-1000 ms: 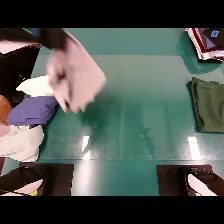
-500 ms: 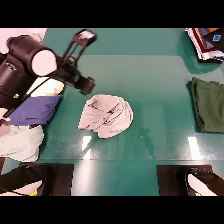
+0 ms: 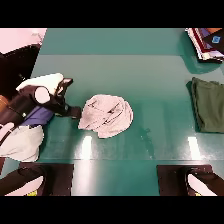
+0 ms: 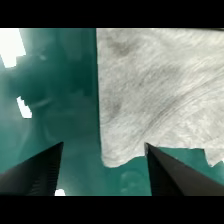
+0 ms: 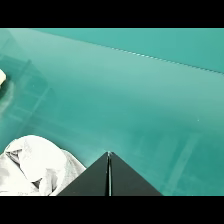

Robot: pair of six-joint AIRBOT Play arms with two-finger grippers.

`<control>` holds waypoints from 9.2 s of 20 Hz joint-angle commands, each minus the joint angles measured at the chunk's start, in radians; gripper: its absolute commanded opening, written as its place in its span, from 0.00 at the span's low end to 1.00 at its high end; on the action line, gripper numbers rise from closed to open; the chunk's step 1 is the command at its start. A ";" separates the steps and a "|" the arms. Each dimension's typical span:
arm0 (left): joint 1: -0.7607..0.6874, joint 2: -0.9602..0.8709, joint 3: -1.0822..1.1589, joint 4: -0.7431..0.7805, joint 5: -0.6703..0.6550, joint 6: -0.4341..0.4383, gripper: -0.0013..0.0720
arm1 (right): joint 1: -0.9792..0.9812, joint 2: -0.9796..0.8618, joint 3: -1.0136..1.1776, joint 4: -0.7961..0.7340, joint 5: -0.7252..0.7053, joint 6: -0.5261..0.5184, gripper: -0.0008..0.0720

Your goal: Fold the shirts.

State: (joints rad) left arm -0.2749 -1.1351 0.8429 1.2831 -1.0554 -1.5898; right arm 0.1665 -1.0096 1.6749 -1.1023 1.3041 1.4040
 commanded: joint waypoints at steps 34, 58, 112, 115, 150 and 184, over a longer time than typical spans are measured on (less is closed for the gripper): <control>0.026 0.026 0.184 0.000 0.127 0.052 0.05 | 0.334 -0.572 -0.735 0.552 -0.361 -0.055 0.29; 0.028 0.425 0.985 0.141 0.083 0.026 0.05 | 0.046 0.159 0.105 -0.137 -0.032 0.059 0.03; 0.289 -0.145 0.092 -0.251 0.011 0.210 0.05 | -0.145 -0.200 -0.488 -0.004 0.211 -0.024 0.48; 0.289 -0.006 0.092 -0.212 -0.018 0.211 0.05 | -0.265 -0.109 -0.669 -0.027 0.197 -0.015 0.48; 0.290 0.361 1.204 -0.138 -0.144 0.037 0.05 | -0.463 0.272 0.108 0.034 0.014 -0.023 0.03; 0.290 -0.455 0.708 -0.098 -0.074 0.211 0.05 | -0.187 -0.740 0.151 -0.183 0.151 0.068 0.03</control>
State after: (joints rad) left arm 0.0147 -1.5837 1.5749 1.1584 -0.9913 -1.3956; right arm -0.0269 -1.7977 1.9167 -1.2835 1.4818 1.4902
